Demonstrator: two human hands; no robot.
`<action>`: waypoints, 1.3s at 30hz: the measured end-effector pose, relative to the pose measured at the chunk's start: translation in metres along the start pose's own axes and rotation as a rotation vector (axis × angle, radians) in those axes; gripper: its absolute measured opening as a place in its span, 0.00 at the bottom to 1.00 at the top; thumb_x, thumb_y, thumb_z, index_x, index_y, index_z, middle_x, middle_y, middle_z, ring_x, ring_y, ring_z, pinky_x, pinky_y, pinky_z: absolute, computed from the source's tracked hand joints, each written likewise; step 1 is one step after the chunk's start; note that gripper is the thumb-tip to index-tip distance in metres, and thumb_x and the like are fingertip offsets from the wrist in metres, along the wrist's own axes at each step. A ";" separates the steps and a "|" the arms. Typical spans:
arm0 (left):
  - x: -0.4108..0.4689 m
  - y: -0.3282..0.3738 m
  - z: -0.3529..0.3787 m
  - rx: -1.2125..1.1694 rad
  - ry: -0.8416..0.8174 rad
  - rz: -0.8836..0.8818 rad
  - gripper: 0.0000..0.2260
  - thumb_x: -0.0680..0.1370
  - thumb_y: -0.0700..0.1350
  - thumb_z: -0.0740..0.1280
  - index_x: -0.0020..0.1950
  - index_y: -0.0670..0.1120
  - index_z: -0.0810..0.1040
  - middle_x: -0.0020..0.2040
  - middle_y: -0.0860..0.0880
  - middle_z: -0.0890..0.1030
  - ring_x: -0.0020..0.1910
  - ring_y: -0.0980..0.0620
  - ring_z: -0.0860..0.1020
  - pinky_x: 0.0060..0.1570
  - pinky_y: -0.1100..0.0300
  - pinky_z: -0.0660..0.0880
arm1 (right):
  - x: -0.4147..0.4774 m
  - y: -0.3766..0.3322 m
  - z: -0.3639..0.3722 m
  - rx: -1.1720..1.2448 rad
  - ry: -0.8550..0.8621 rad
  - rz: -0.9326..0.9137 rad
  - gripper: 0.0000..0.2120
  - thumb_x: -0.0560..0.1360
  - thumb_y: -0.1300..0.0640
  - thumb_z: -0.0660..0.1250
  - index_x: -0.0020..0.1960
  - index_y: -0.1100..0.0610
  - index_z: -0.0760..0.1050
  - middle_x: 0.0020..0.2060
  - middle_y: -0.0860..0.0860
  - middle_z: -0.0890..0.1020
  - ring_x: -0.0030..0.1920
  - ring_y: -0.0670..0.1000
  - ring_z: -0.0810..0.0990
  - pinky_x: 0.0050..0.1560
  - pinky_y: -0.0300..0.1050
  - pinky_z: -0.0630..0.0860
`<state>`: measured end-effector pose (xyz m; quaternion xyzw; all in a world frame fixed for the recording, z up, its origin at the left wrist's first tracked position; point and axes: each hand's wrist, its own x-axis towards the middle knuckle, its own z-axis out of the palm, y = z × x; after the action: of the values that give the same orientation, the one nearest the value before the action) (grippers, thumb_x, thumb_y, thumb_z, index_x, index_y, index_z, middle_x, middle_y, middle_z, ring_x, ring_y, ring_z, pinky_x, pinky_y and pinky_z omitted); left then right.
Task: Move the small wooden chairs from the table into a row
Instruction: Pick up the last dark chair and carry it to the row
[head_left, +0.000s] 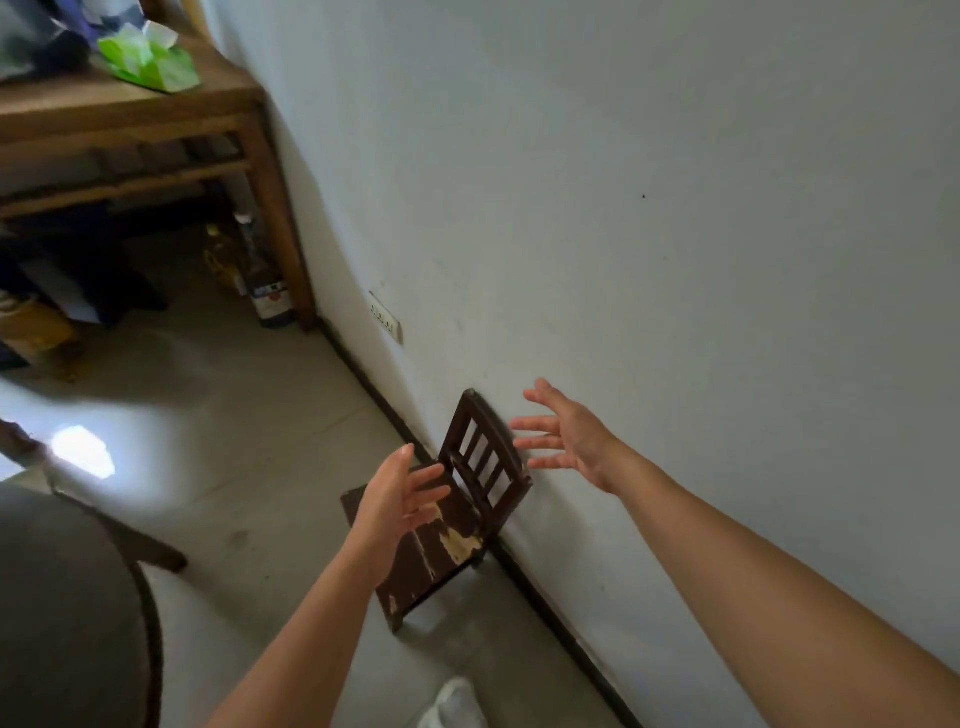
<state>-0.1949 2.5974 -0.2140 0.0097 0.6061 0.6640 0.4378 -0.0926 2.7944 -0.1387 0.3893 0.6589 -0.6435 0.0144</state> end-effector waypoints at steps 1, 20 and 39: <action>0.017 -0.002 0.006 0.010 0.000 -0.003 0.23 0.80 0.58 0.55 0.72 0.50 0.62 0.58 0.46 0.81 0.54 0.45 0.81 0.55 0.47 0.76 | 0.020 -0.001 -0.005 -0.035 -0.009 -0.004 0.30 0.77 0.35 0.55 0.73 0.51 0.64 0.57 0.54 0.80 0.54 0.54 0.81 0.49 0.50 0.80; 0.253 -0.130 0.120 0.182 0.140 -0.213 0.38 0.71 0.43 0.69 0.76 0.50 0.52 0.67 0.45 0.73 0.61 0.45 0.74 0.53 0.52 0.76 | 0.295 0.093 0.017 -2.315 -0.665 -0.689 0.24 0.76 0.53 0.66 0.71 0.49 0.68 0.77 0.53 0.58 0.77 0.57 0.49 0.75 0.56 0.49; 0.180 -0.104 0.057 0.667 0.662 -0.236 0.09 0.73 0.44 0.64 0.53 0.48 0.73 0.50 0.48 0.79 0.51 0.46 0.79 0.51 0.50 0.76 | 0.259 0.067 0.107 -2.279 -0.819 -1.419 0.10 0.78 0.55 0.62 0.57 0.54 0.77 0.53 0.52 0.82 0.54 0.56 0.79 0.57 0.52 0.70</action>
<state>-0.2155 2.7376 -0.3763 -0.1310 0.8898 0.3466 0.2664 -0.2886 2.8218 -0.3473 -0.4603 0.8149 0.3011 0.1828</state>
